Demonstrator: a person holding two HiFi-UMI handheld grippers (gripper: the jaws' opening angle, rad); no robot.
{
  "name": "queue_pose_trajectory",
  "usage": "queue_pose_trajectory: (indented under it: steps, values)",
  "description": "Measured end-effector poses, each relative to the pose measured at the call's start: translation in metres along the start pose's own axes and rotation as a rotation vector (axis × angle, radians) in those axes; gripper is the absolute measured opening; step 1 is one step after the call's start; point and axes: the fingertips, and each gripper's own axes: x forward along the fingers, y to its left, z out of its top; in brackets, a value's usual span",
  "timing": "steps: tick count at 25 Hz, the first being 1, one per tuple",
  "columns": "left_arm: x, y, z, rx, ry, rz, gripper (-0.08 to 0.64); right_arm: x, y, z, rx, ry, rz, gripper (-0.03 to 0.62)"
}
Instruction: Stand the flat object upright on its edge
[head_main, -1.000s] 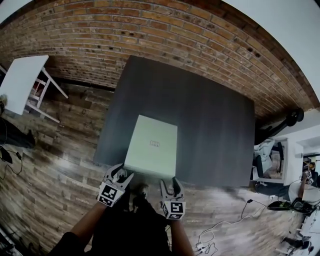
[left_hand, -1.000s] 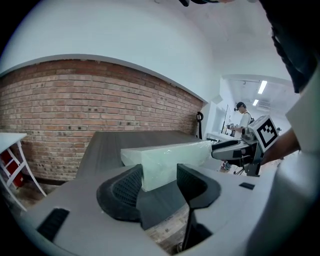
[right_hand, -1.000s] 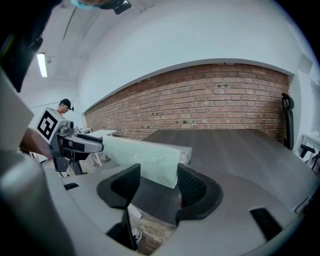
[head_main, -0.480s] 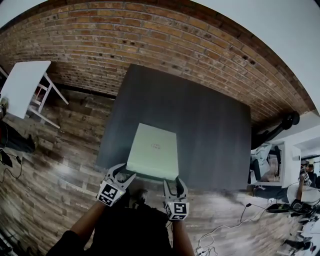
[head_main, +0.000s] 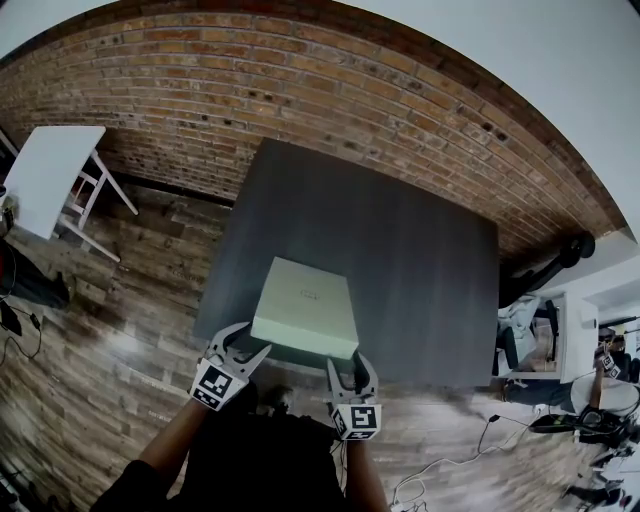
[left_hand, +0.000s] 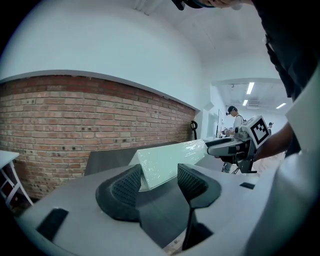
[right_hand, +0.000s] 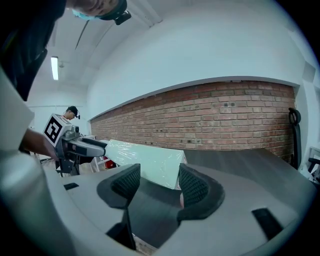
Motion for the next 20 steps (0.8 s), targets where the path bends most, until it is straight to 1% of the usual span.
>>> queue_pose_trajectory:
  steps: [6,9,15,20]
  values:
    - [-0.004,0.003,0.014,-0.023,-0.035,-0.004,0.221,0.0,0.001,0.015,-0.018,-0.031,0.009,0.242]
    - [-0.005,0.006,0.016,-0.044,-0.047,-0.022,0.221,0.0,0.001,0.021,-0.032,-0.043,0.014,0.242]
    - [-0.004,0.006,0.031,-0.04,-0.065,-0.064,0.224,0.004,-0.005,0.035,-0.062,-0.062,-0.013,0.242]
    - [-0.004,0.009,0.033,-0.03,-0.076,-0.042,0.224,0.006,-0.005,0.039,-0.058,-0.081,-0.015,0.241]
